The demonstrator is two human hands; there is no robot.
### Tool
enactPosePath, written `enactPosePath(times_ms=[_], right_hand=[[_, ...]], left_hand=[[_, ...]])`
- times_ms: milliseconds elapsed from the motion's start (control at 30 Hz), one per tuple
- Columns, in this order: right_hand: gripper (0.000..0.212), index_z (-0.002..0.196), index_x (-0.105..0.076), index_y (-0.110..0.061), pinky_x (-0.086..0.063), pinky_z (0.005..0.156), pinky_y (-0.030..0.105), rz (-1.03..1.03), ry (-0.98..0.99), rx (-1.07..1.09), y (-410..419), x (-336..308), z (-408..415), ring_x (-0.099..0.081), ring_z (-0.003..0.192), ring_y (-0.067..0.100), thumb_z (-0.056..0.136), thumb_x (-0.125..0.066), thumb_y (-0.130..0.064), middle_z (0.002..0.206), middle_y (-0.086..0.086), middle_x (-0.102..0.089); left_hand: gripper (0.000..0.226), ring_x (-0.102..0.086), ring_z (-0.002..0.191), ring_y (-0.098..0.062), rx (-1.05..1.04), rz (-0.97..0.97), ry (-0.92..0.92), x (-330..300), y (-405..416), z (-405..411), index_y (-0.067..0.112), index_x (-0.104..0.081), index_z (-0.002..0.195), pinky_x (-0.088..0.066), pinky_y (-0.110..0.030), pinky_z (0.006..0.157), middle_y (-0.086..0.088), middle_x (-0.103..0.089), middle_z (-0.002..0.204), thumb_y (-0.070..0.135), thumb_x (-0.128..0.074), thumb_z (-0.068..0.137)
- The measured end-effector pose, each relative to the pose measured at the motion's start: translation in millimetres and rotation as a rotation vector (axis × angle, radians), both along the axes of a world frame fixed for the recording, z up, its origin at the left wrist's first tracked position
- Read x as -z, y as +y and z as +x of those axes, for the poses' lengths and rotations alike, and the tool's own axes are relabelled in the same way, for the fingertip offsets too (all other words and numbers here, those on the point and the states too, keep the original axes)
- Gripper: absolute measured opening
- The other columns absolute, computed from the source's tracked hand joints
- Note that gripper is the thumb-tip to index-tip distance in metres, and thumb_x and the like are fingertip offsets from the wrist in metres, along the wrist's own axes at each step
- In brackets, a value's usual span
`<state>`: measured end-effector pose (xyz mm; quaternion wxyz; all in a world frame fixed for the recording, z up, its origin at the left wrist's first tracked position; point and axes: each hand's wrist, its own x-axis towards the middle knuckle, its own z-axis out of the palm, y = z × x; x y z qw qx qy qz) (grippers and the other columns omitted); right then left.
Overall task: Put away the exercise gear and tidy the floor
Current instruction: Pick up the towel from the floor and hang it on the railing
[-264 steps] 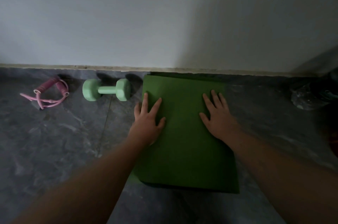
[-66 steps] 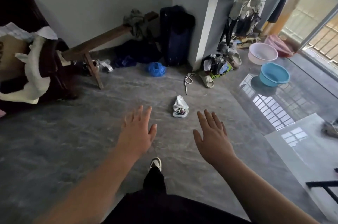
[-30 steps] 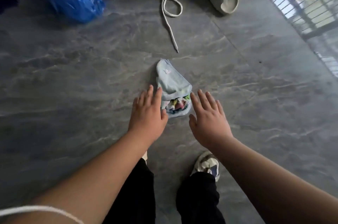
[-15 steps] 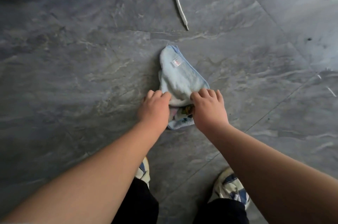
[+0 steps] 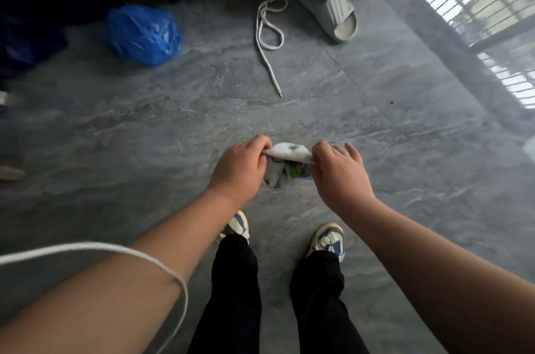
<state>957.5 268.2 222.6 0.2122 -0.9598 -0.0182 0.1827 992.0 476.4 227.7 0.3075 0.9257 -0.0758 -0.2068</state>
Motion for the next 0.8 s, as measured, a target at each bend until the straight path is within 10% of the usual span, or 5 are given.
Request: enactPosePath(times_ms=[367, 800], right_hand=[[0.034, 0.109, -0.055, -0.033, -0.048, 0.073, 0.036, 0.204, -0.098, 0.324, -7, -420, -13, -0.062, 0.088, 0.03, 0.086, -0.052, -0.008, 0.094, 0.001, -0.068], [0.03, 0.102, -0.066, -0.029, -0.045, 0.074, 0.03, 0.273, -0.497, 0.787, -35, -582, -34, -0.063, 0.087, 0.017, 0.086, -0.053, -0.008, 0.092, -0.006, -0.07]], left_hand=[[0.016, -0.058, 0.074, -0.006, 0.09, -0.291, -0.008, -404, 12, 36, 0.032, -0.056, 0.099, -0.048, -0.029, 0.068, 0.007, -0.063, 0.084, 0.017, -0.054, 0.096], [0.009, -0.051, 0.061, 0.002, 0.487, -0.346, -0.103, -566, -51, 73, 0.02, -0.061, 0.105, -0.04, -0.018, 0.061, 0.012, -0.055, 0.074, 0.021, -0.057, 0.097]])
